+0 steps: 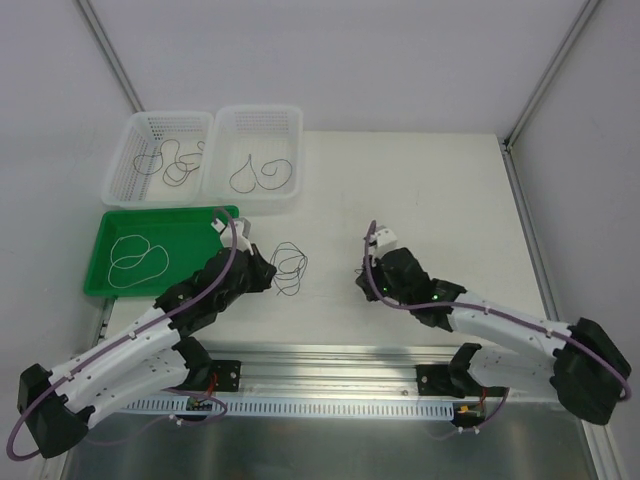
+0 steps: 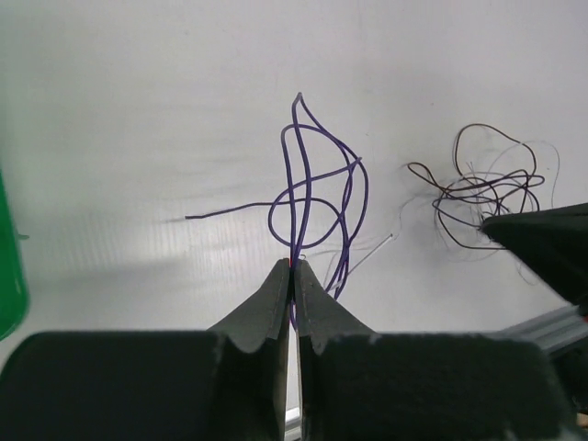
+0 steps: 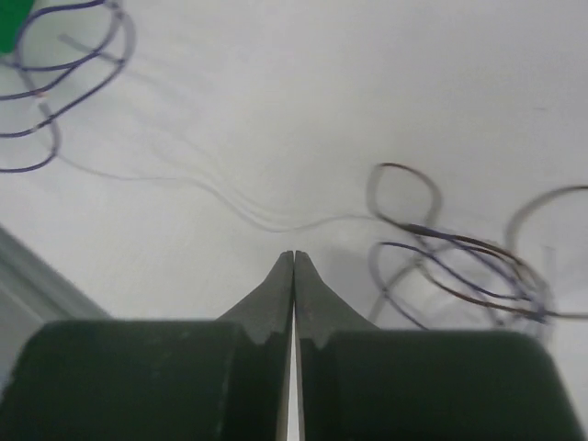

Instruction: Untangle the cables

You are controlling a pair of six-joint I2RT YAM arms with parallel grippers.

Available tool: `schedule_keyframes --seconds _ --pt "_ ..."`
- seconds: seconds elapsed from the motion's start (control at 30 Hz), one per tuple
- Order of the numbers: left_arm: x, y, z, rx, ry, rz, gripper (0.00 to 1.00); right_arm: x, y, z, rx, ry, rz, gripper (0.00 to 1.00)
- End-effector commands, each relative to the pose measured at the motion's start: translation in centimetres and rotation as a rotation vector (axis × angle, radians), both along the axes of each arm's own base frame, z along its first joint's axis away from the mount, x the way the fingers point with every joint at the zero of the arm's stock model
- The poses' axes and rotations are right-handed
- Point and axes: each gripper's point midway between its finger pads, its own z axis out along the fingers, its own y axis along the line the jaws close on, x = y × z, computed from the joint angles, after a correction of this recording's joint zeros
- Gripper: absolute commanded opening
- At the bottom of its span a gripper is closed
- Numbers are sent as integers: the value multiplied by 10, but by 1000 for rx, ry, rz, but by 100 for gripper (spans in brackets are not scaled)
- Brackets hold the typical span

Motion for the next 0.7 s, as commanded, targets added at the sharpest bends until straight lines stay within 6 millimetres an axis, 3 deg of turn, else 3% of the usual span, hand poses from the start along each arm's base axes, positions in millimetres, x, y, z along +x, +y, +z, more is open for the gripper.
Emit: schedule_keyframes --seconds 0.0,0.07,0.2,0.23,0.27,0.33,0.37,0.53,0.67 --pt "6 19 20 54 -78 58 0 8 -66 -5 -106 -4 -158 1" --pt "4 18 24 31 -76 56 0 3 -66 15 -49 -45 -111 1" --pt "1 2 29 -34 -28 26 0 -14 -28 33 83 -40 70 32" --pt "1 -2 31 -53 -16 24 0 -17 -13 41 115 -77 119 36" --pt "2 -5 36 -66 -14 18 0 -18 -5 37 101 -74 144 44" --pt "0 -13 39 -87 3 -7 0 -23 17 47 127 -100 210 54" --pt "0 -16 46 -102 -1 -15 0 -24 25 40 105 -103 247 62" --pt "-3 -23 69 -152 -29 -51 0 -26 73 55 174 -147 379 75" --pt "-6 -27 79 -182 -31 -73 0 -18 94 59 171 -187 413 83"
